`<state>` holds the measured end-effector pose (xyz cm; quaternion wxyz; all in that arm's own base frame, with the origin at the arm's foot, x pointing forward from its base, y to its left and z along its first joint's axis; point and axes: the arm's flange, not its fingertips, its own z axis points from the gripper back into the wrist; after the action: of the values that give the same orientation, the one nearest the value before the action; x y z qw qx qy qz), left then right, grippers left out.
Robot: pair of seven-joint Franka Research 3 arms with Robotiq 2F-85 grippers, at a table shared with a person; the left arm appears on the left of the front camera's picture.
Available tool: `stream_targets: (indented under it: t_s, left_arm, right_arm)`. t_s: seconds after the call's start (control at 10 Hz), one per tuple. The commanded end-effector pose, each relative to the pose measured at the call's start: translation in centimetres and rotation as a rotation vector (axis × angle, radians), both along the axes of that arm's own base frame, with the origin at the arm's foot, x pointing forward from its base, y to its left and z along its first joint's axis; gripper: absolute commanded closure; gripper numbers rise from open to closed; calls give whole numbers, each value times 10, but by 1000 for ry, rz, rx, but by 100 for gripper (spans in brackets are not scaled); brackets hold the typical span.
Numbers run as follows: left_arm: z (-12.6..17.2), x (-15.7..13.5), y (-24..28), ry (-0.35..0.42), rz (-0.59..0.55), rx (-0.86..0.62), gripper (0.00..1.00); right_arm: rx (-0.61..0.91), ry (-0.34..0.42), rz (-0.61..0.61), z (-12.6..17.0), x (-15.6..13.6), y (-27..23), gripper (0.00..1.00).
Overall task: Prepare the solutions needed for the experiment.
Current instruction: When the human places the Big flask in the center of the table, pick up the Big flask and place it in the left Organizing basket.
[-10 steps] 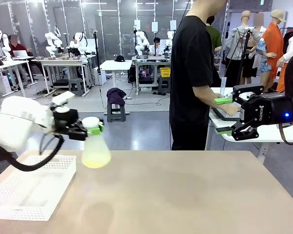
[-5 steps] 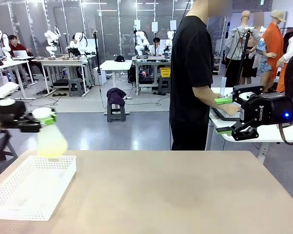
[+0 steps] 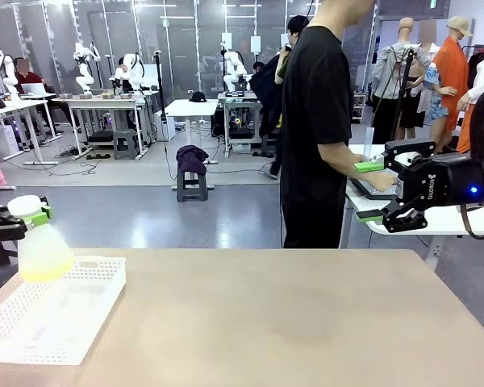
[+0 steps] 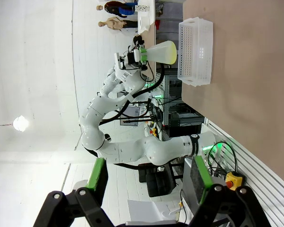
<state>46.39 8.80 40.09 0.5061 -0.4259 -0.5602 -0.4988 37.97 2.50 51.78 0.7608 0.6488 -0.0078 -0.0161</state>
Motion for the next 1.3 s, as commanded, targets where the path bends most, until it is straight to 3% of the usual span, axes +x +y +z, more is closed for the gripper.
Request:
stream_targets:
  t_s: [0.0,0.7,1.2]
  left_arm:
    - [-12,-2,2,-12,21,-62,100]
    - [-90,6,0,92,0,-44,100]
    - [-114,19,-11,130,-70,8,100]
  right_arm:
    - [5,-7,0,1,-1,0,11]
    - [5,-7,0,1,-1,0,11]
    - [5,-7,0,1,-1,0,11]
